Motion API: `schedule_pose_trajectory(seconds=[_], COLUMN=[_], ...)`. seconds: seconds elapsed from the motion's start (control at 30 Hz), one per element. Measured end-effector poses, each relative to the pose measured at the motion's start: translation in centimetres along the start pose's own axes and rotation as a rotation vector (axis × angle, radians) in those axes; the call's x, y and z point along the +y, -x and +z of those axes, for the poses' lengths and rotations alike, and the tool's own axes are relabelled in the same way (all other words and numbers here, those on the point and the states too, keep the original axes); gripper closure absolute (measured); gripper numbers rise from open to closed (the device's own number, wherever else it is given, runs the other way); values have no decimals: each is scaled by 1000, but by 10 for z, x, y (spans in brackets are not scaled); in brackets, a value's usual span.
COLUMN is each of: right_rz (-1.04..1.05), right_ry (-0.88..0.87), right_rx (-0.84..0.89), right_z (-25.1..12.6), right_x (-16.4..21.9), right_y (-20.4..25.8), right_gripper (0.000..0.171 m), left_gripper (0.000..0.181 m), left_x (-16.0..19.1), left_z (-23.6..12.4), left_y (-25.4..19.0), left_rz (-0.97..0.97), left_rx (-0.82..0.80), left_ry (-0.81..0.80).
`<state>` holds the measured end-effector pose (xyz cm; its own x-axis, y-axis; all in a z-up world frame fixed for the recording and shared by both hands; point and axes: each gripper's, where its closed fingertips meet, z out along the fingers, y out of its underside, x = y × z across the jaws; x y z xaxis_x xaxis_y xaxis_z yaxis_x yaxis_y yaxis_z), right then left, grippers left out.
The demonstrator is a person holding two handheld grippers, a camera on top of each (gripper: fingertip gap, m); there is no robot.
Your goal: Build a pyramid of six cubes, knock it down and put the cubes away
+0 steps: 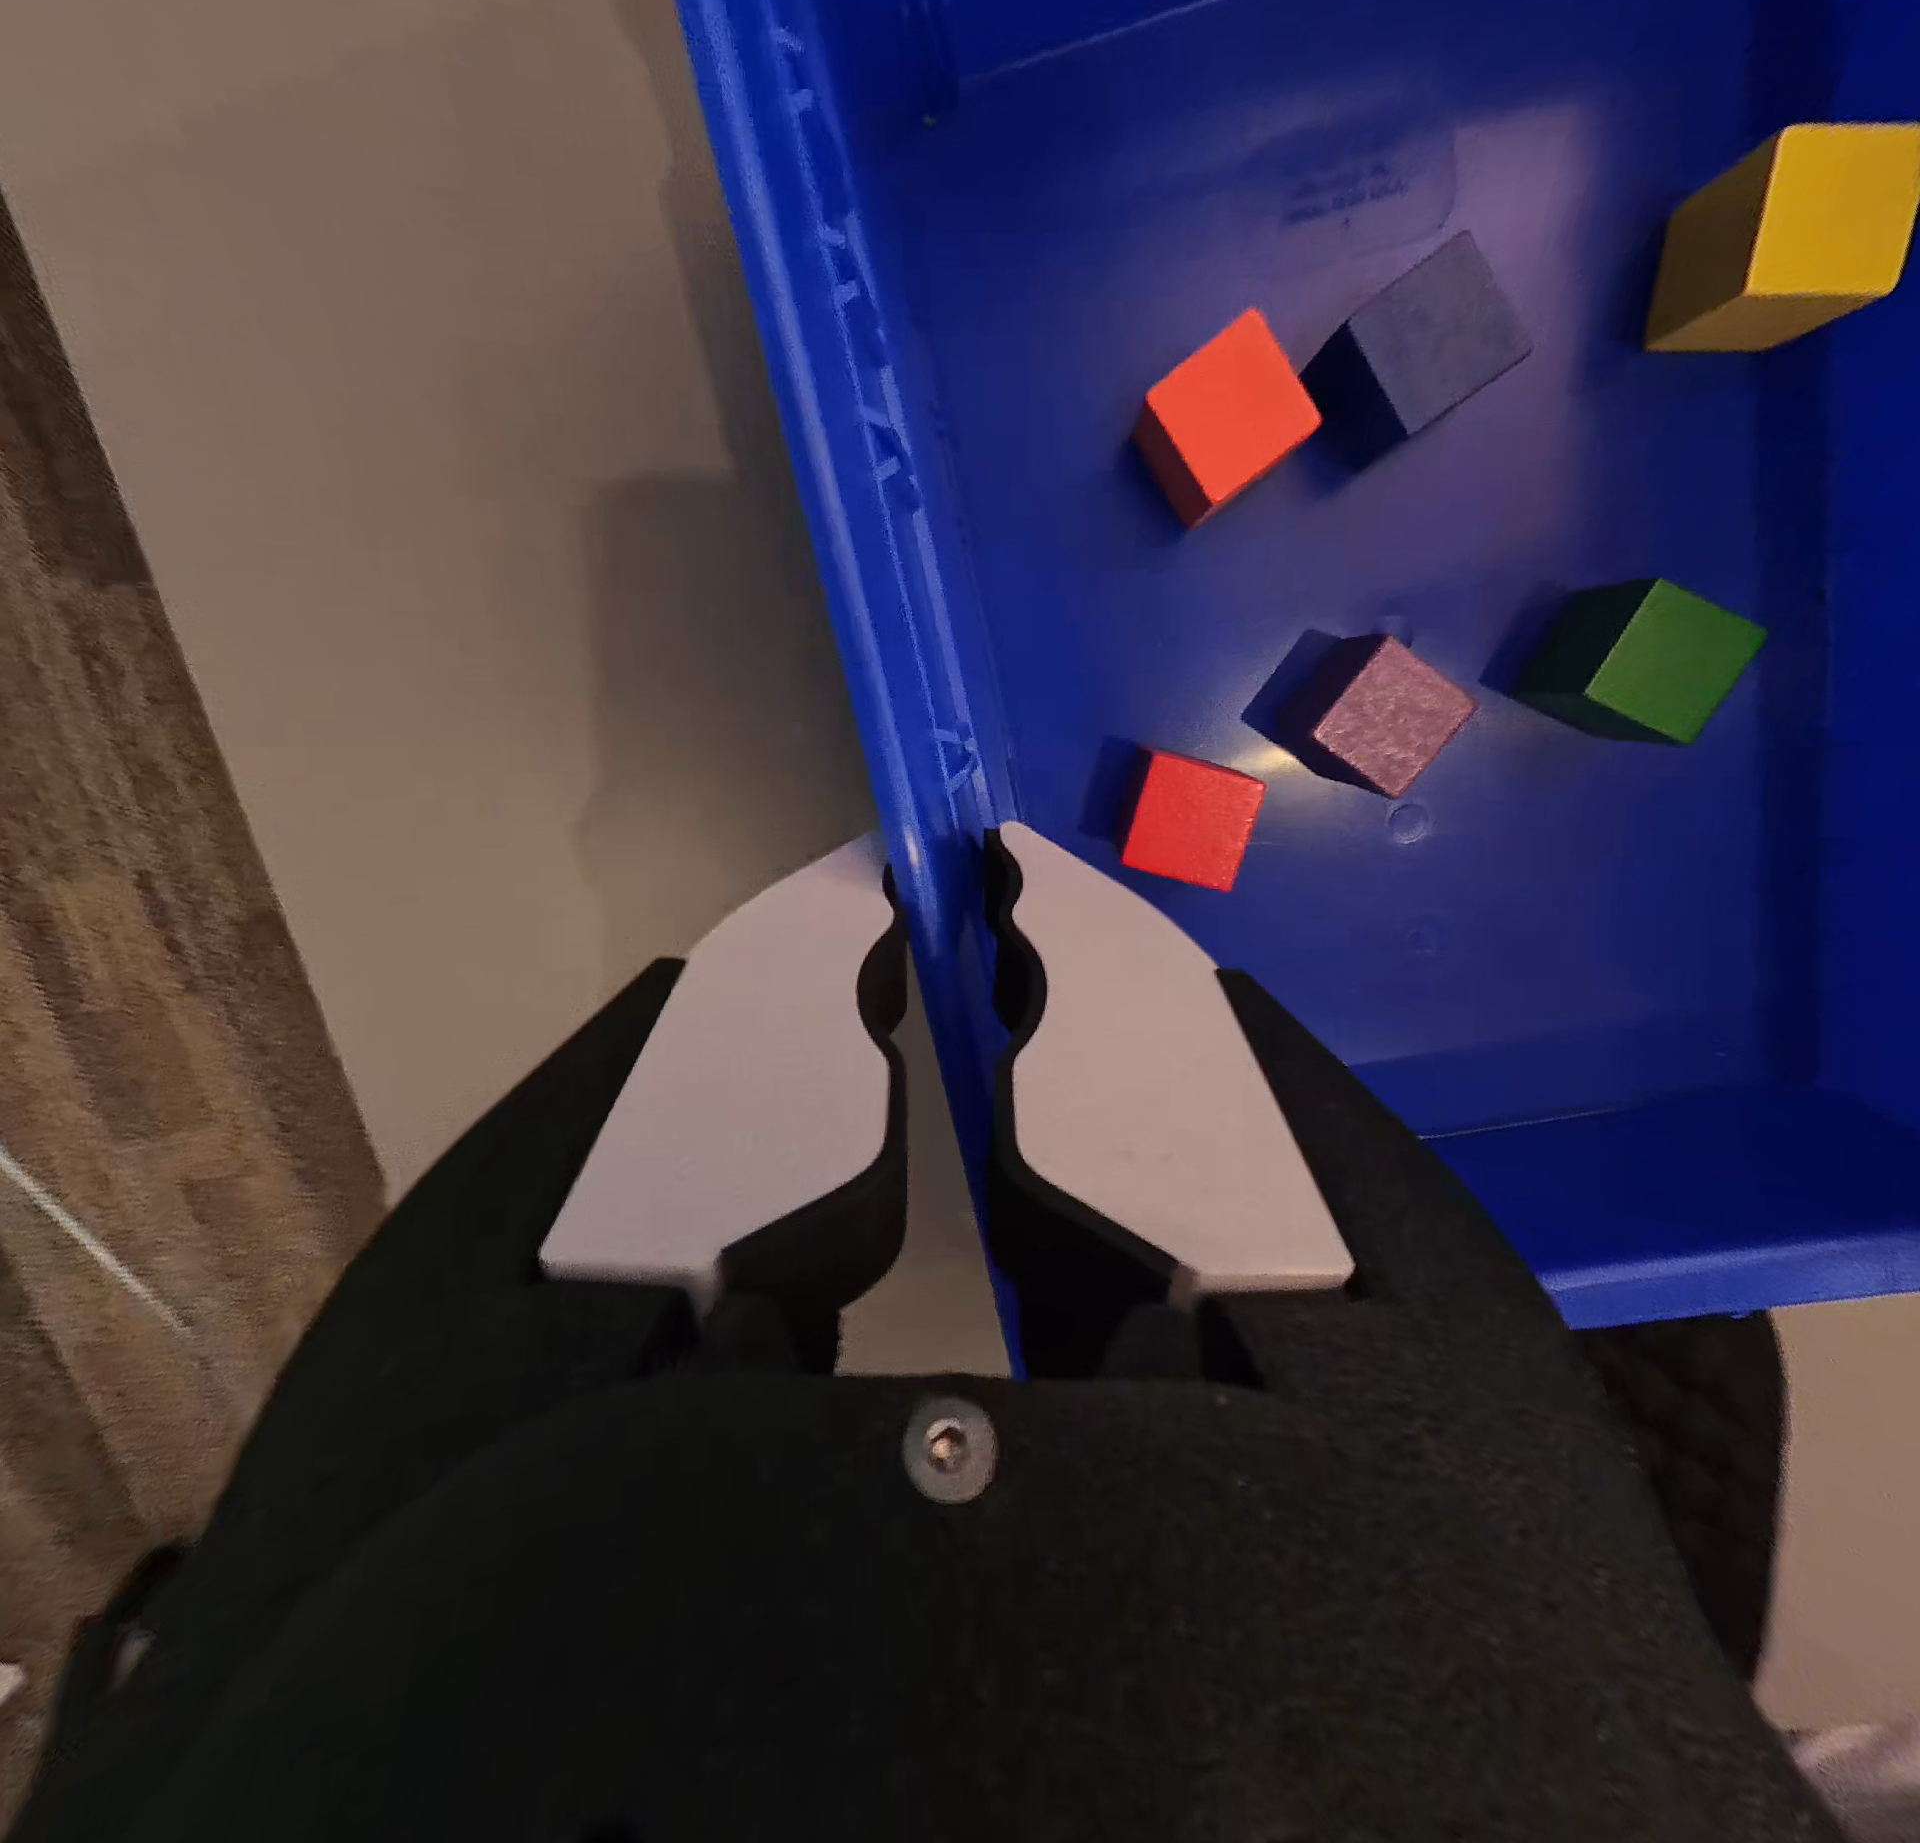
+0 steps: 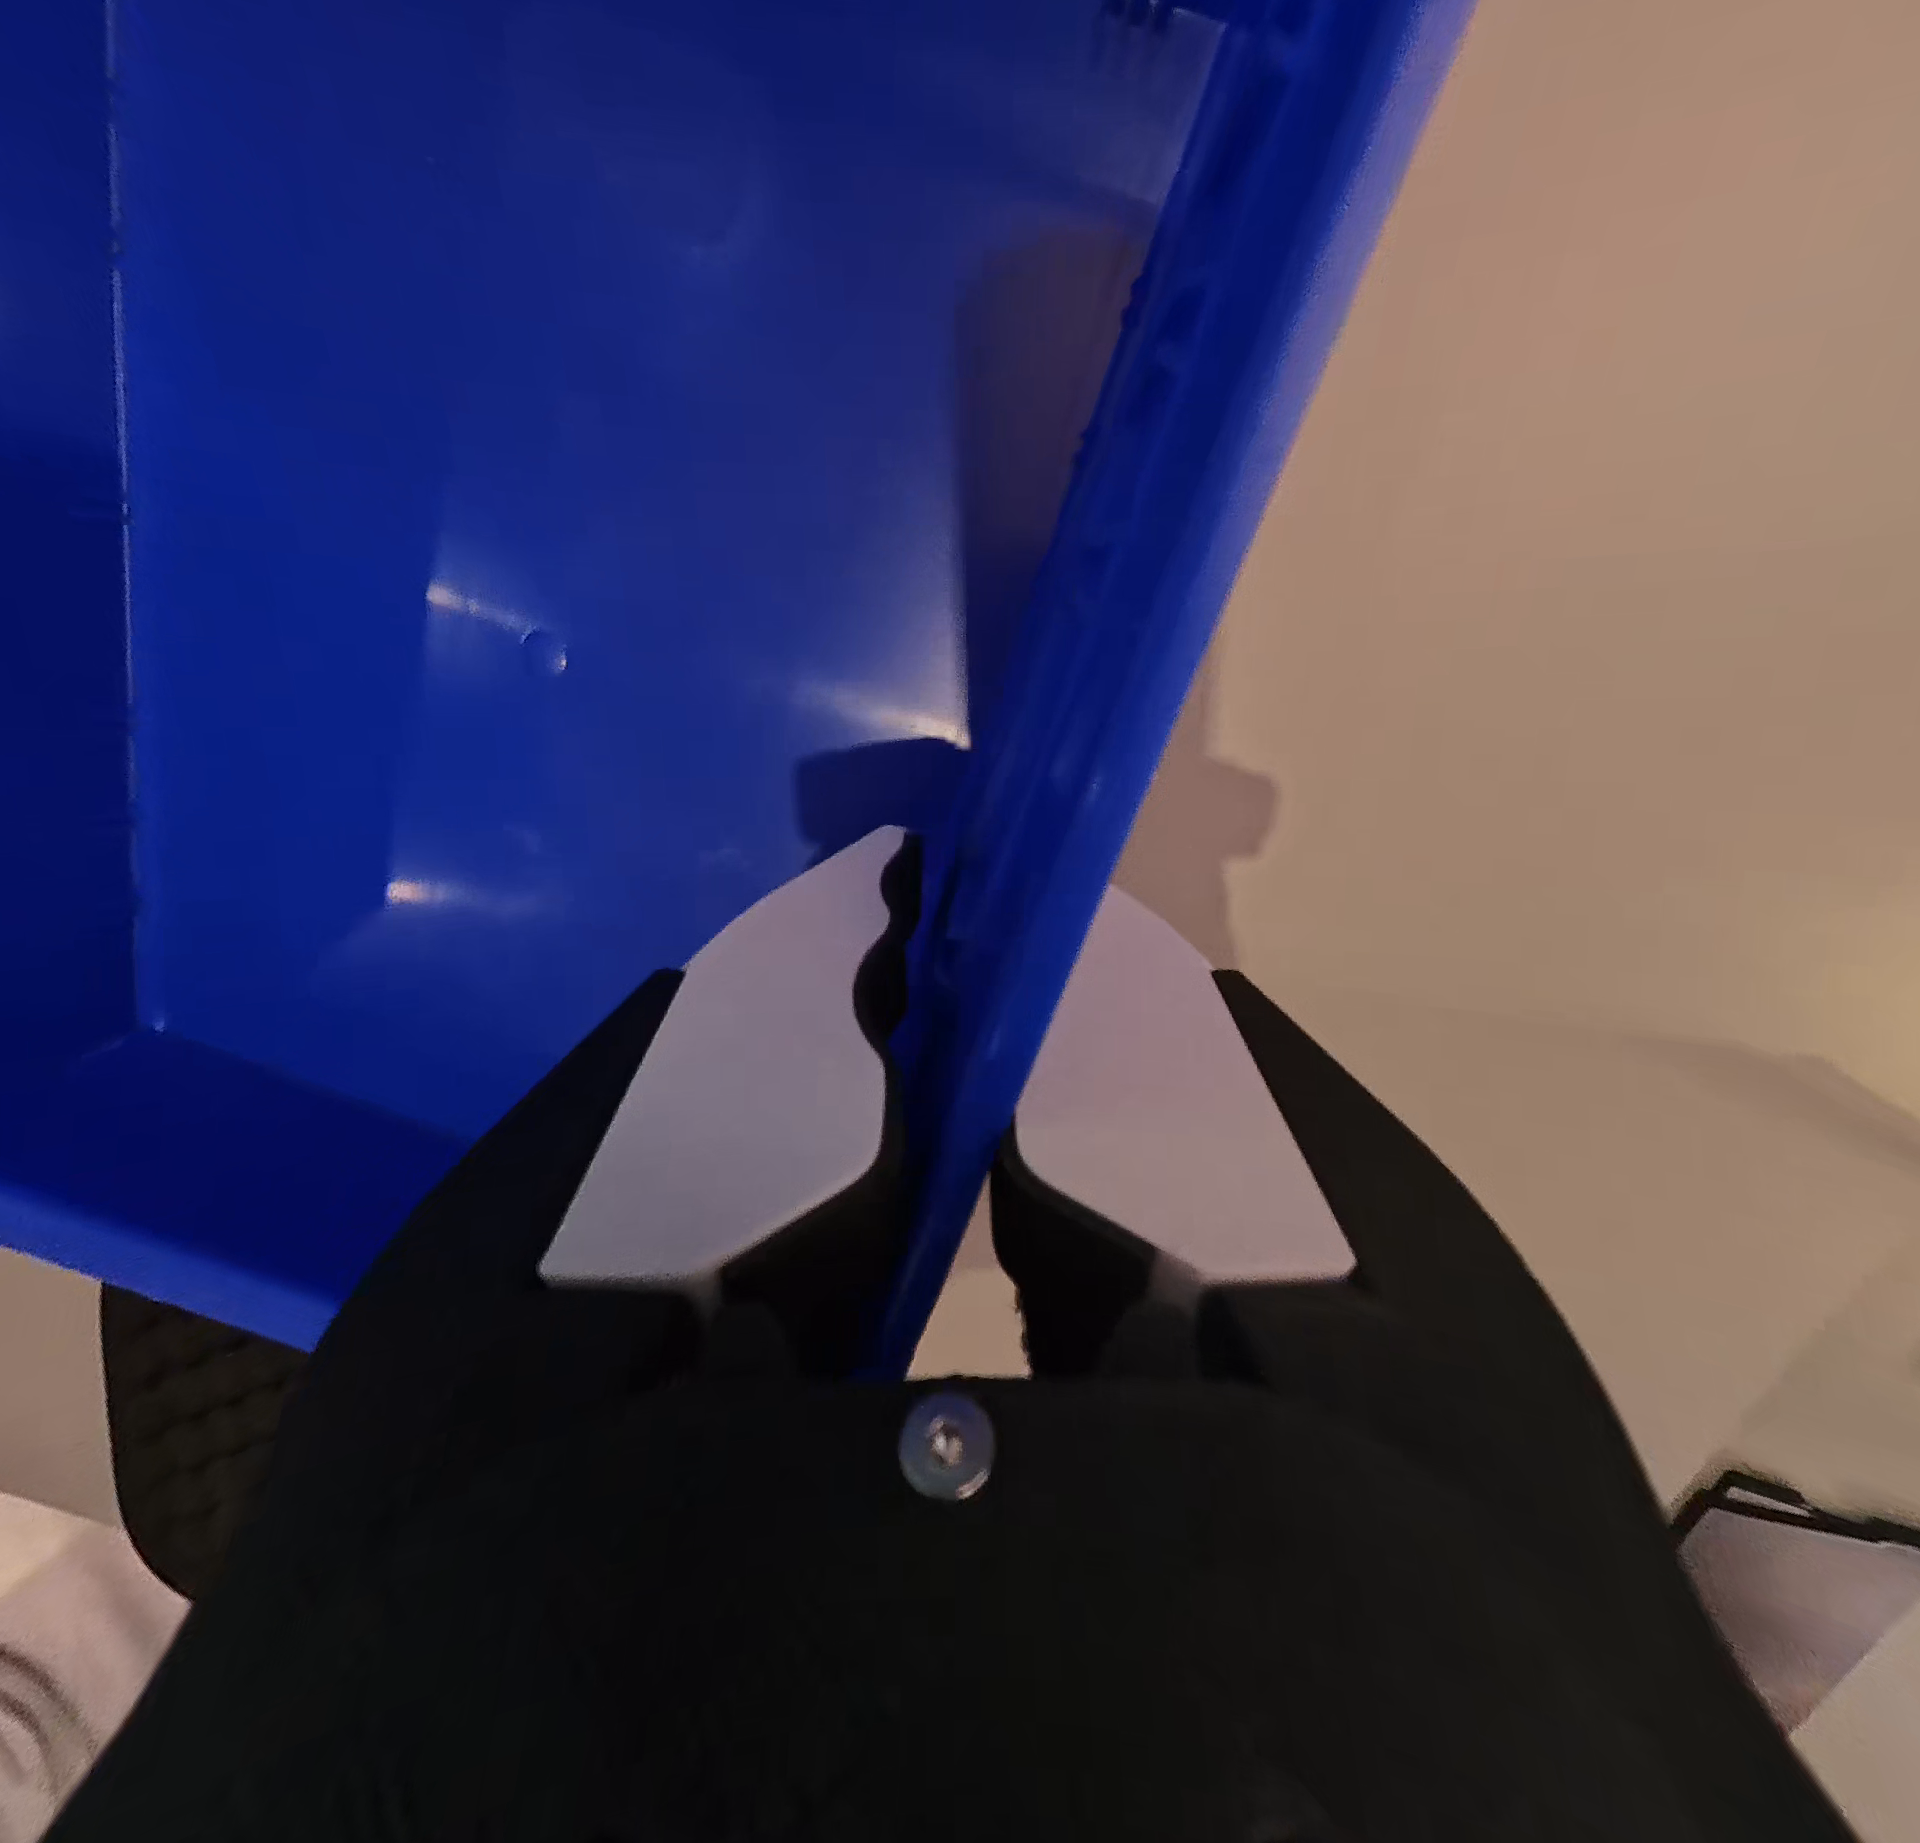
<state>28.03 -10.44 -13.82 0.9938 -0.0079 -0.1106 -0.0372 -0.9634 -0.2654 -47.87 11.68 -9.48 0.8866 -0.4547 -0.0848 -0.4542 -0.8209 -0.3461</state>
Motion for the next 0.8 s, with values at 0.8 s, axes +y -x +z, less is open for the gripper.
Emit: schedule_pose_trajectory(seconds=[0.8], right_rz=[-21], right_ry=[0], right_rx=[-3], right_z=[4], right_x=[-3], right_y=[12], right_gripper=[157], left_gripper=[175], left_x=[-2], left_z=[1], left_y=[0], left_rz=[-145], left_rx=[69], left_ry=[-9])
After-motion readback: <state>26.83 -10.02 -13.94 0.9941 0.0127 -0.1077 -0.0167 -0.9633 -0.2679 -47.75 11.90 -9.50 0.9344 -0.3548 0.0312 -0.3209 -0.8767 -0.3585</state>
